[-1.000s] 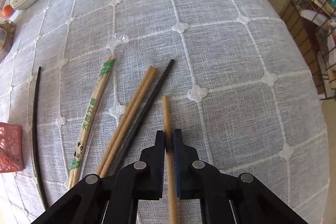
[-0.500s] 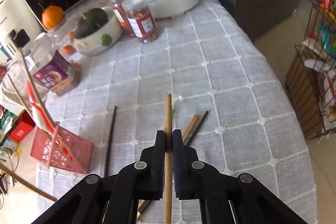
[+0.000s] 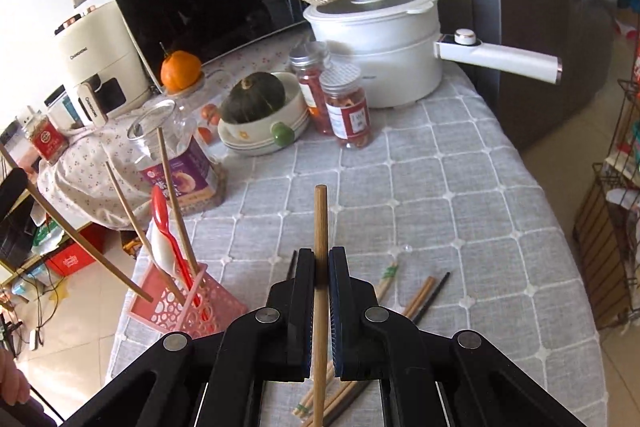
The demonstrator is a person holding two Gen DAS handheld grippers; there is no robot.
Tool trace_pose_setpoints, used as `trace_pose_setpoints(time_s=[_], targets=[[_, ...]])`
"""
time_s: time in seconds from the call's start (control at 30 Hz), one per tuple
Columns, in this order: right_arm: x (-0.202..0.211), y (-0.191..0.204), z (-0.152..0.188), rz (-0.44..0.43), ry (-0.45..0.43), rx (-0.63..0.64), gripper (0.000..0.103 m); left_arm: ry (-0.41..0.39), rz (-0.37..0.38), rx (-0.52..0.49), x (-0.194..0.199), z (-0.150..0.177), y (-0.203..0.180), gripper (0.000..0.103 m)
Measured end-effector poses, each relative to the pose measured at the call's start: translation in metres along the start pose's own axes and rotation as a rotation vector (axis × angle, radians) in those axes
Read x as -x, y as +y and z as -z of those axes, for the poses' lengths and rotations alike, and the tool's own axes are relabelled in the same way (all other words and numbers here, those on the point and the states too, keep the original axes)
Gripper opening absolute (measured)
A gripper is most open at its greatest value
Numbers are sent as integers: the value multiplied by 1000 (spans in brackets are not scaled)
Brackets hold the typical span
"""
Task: Organize utensils
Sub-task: 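Lower the left gripper's chopstick into the pink basket and open it, then lower the right gripper's chopstick into the pink basket and open it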
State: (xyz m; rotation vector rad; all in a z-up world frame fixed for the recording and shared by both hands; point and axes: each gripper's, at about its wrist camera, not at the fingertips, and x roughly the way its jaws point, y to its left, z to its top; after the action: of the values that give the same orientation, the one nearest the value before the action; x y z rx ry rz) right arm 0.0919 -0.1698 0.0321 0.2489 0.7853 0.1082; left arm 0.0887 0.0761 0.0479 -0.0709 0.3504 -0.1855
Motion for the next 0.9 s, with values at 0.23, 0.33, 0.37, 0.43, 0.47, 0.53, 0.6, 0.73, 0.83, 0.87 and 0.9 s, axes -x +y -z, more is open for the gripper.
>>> trace_pose_setpoints(time_s=[0.23, 0.33, 0.37, 0.43, 0.47, 0.53, 0.6, 0.73, 0.83, 0.87, 0.9], targets=[[7, 13, -2, -26, -38, 21, 5, 57, -2, -6, -29, 21, 3, 6], [9, 17, -4, -39, -51, 25, 5, 108, 8, -6, -40, 28, 3, 6], [10, 19, -5, -45, -55, 27, 5, 130, 12, -3, -44, 30, 3, 6], [13, 22, -6, -55, -63, 29, 5, 189, 30, 8, -52, 34, 2, 6], [14, 23, -7, -61, -66, 30, 5, 222, 48, 22, -55, 35, 3, 7], [17, 27, -9, -71, -76, 34, 5, 276, 64, 49, -60, 36, 4, 8], [20, 31, -11, -84, -89, 33, 5, 311, 66, 63, -60, 36, 3, 11], [31, 38, -16, -115, -136, 28, 5, 347, 46, 97, -54, 36, 8, 37], [40, 43, -22, -144, -183, 17, 5, 367, 26, 124, -45, 34, 14, 49], [43, 44, -24, -154, -200, 12, 5, 378, 21, 129, -43, 35, 17, 51], [47, 46, -26, -162, -219, 8, 5, 387, 16, 134, -42, 36, 19, 52]])
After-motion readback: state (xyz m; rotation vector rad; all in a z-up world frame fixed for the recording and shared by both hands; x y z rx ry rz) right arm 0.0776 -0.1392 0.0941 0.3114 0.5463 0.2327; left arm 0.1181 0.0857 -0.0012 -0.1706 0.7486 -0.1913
